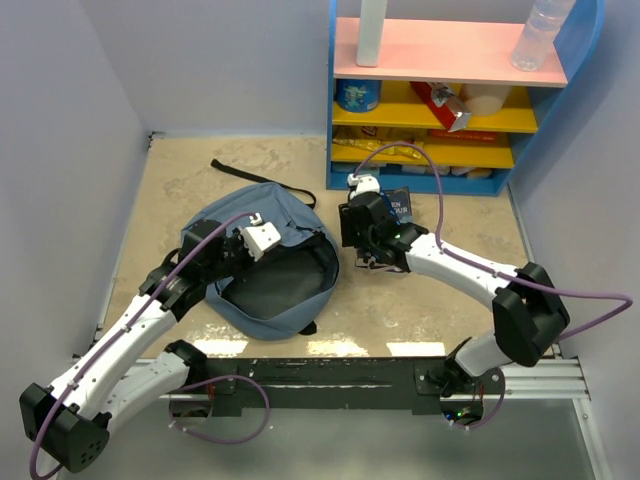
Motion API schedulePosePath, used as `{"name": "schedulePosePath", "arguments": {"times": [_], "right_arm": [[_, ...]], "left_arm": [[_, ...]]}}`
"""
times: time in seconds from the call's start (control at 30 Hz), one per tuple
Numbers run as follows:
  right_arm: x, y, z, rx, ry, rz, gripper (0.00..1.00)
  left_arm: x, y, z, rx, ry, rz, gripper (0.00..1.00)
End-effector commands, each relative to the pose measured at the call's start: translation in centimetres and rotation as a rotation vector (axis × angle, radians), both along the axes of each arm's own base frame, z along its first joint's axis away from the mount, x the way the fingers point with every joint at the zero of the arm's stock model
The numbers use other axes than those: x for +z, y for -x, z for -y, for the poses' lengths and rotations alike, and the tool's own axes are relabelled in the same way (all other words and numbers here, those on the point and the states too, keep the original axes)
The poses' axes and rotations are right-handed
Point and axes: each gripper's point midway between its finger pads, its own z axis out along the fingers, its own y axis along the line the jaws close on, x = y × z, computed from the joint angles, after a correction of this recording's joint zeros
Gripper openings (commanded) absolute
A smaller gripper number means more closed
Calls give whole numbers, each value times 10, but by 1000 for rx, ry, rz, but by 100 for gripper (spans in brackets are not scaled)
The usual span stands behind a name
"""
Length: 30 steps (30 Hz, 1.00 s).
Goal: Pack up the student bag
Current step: Move the stationery to the center of the board.
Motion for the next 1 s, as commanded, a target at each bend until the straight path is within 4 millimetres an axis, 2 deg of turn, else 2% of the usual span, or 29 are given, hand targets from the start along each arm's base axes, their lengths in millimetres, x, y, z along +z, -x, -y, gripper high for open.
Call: {"name": "schedulePosePath", "arguments": {"times": [0.0,0.23,0.47,0.57,0.63,0.73,0.77,0.8,0.83,0.87,0.97], "right_arm": [[27,-10,7,-41,-58,67,49],[16,-14,33,-78,-34,36,49],[12,-9,41,-78,-31,25,53],[27,-5,36,-53,-80,40,61],[45,-4,42,-79,-85,73,64],[64,-3,59,-144,-70,104,87],[71,-1,63,-157,-78,114,99],[74,2,66,-174,-93,115,99],[90,6,73,-198,-118,154,99],[95,8,78,-217,-126,170,99],[97,10,100,-301,-139,179,99]], "left_arm": [[12,-7,-1,16,20,57,0],[13,-6,-1,10,20,57,0],[13,-6,1,1,24,53,0],[13,-6,1,0,22,54,0],[13,-6,1,0,20,52,0],[13,-5,2,-7,20,51,0],[13,-5,2,-7,20,51,0],[14,-5,2,-10,22,51,0],[13,-5,2,-11,22,50,0],[14,-5,3,-13,23,51,0],[14,-5,3,-15,21,49,0]]}}
